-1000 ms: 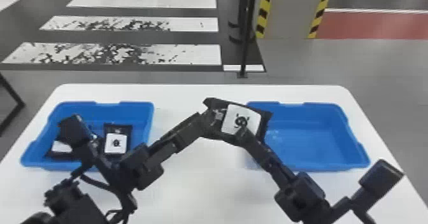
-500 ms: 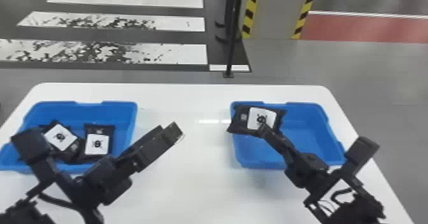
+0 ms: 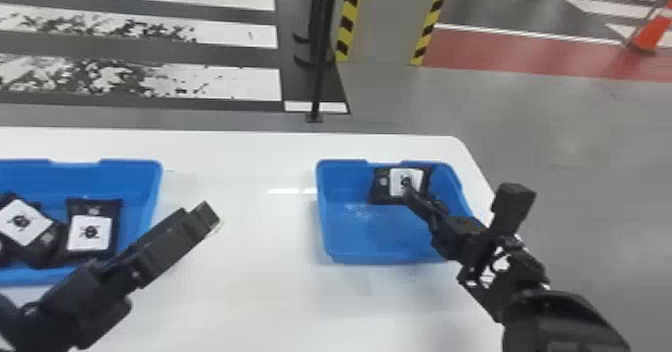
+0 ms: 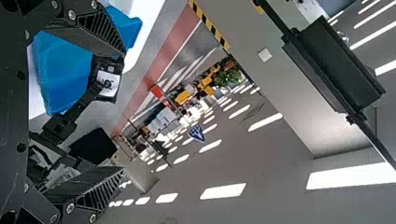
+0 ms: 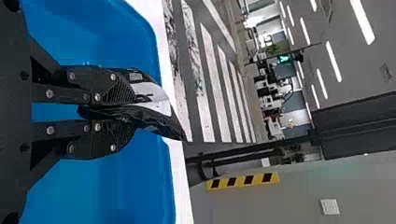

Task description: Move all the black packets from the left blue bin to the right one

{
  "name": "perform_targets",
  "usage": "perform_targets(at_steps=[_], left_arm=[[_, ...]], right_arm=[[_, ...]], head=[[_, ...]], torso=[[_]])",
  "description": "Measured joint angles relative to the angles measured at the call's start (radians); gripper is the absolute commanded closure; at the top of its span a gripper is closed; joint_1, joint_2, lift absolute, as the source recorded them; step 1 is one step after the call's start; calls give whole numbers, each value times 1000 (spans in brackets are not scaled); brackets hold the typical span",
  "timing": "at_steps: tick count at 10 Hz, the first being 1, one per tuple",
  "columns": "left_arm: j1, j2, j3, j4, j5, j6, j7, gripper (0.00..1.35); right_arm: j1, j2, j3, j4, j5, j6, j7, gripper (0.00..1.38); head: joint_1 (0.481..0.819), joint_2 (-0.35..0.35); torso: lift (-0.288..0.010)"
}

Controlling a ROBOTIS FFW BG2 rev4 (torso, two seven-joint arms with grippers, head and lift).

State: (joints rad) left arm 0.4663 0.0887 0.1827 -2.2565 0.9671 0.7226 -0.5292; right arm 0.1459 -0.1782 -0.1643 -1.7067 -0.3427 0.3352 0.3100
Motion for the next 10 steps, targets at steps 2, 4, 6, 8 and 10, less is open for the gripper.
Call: perform_targets(at_steps=[2, 4, 6, 8, 10], left_arm=[[5, -3, 14, -3, -15, -2, 0, 173], [-5, -3, 34, -3, -101, -5, 2, 173], [-11, -10, 69, -3, -200, -10, 33, 173], [-25, -16, 120, -3, -301, -6, 69, 173], [-54, -17, 160, 12, -395, 8, 112, 173]], right_arm=[[12, 8, -1, -33, 15, 6, -27, 332], [108, 31, -1, -166, 34, -16, -69, 252], [250, 61, 18, -323, 94, -114, -102, 256], [386, 87, 60, -451, 126, -201, -130, 256], [514, 104, 85, -578, 123, -246, -132, 256]], head=[[695, -219], [695, -200], [695, -150], [695, -85], [695, 14]], torso=[[-140], [-140], [-140], [-140], [-140]])
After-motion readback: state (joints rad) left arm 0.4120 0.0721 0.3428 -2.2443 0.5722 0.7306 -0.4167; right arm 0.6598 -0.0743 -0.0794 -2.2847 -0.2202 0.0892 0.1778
